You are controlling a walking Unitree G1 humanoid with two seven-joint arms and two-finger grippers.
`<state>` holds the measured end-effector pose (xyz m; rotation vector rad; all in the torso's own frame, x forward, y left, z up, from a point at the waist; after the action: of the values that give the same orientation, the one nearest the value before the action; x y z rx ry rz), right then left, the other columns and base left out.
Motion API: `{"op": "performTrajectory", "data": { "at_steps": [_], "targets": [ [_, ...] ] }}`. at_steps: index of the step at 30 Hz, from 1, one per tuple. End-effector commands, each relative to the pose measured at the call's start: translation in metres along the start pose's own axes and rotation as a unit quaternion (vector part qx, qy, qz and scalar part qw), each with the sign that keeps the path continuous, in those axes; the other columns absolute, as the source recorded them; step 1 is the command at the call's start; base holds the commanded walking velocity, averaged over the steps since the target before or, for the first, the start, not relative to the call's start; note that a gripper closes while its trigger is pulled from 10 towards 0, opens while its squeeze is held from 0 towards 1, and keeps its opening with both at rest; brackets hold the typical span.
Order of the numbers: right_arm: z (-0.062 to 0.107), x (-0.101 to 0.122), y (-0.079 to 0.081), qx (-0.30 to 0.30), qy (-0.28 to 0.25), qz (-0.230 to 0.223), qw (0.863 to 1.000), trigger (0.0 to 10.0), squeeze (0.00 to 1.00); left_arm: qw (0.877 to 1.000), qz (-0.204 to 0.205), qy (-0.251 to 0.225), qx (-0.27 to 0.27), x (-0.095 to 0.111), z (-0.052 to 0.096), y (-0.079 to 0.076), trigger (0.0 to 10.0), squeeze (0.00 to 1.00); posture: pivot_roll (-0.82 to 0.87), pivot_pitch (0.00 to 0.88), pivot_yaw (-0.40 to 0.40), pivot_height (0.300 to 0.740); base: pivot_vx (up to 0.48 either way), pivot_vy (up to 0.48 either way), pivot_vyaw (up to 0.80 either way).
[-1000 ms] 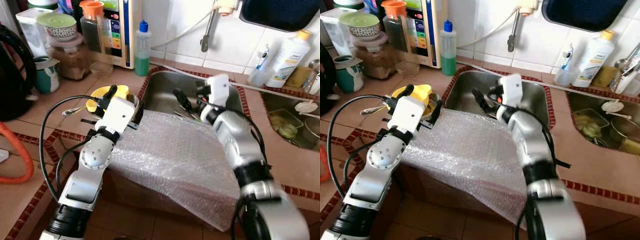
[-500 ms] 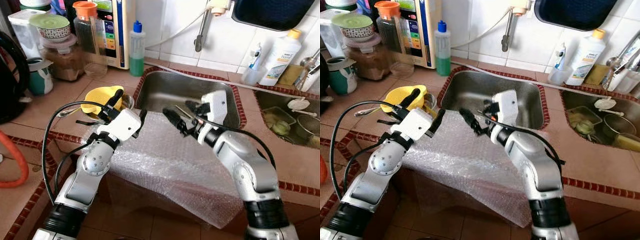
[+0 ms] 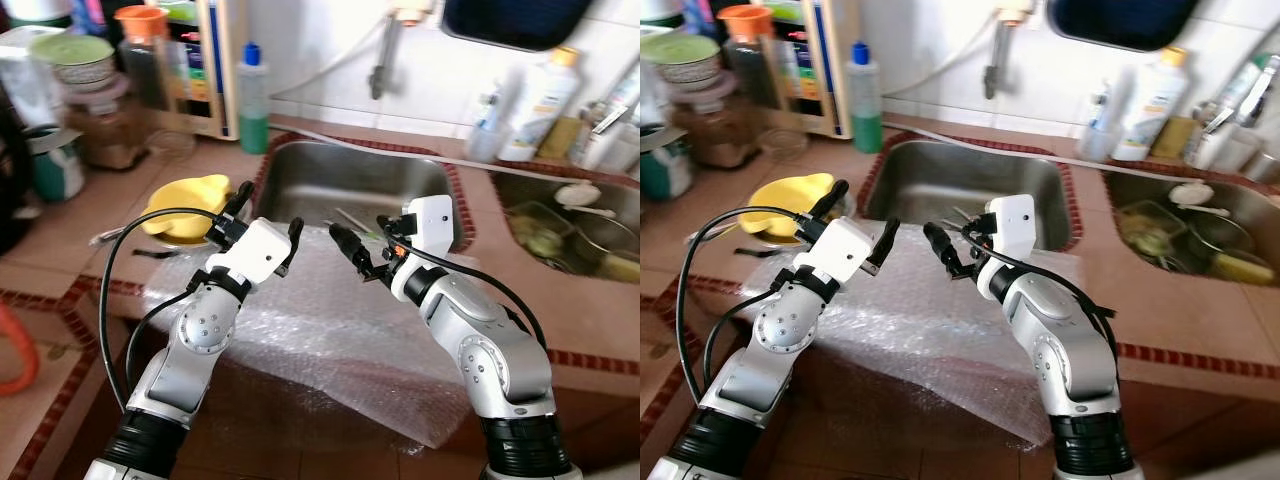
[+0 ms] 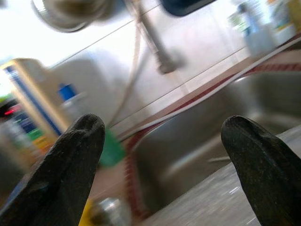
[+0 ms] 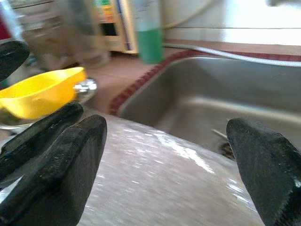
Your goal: Kitchen organization
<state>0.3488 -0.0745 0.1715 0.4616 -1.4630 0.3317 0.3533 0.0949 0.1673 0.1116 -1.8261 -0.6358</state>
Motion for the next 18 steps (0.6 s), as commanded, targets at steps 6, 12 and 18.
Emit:
{"op": "performTrajectory", "data": {
  "at_steps": [6, 12, 18],
  "targets": [
    [0.003, 0.007, -0.015, -0.039, -0.013, 0.006, 0.999, 10.0, 0.0, 1.0, 0.011, 0.01, -0.003, -0.004, 0.002, -0.009, 10.0, 0.0, 0.03, 0.0, 0.011, 0.74, 0.0, 0.0, -0.77],
    [0.009, 0.009, -0.024, -0.067, -0.024, 0.005, 0.997, 10.0, 0.0, 1.0, 0.021, 0.008, -0.012, -0.001, -0.002, -0.019, 10.0, 0.0, -0.01, 0.0, 0.044, 0.74, 0.0, 0.0, -0.13],
    [0.009, 0.01, -0.024, -0.075, -0.025, 0.008, 0.997, 10.0, 0.0, 0.999, 0.042, 0.005, -0.003, 0.002, -0.006, -0.021, 10.0, 0.0, -0.02, 0.0, 0.009, 0.74, 0.0, 0.0, 0.0]
  ]
}}
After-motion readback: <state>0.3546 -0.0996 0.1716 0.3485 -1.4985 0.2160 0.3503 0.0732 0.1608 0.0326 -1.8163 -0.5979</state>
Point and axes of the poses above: a point about 5 cm out from each wrist's last joint towards the gripper, its own z axis pointing back from the gripper into the wrist, its own x axis along the axis of the wrist's last joint, y = z × x, the point moved 5 cm from there along -z, pointing out of the wrist towards the gripper, and after that the axes turned 6 degrees about z, right-handed, at the moved point
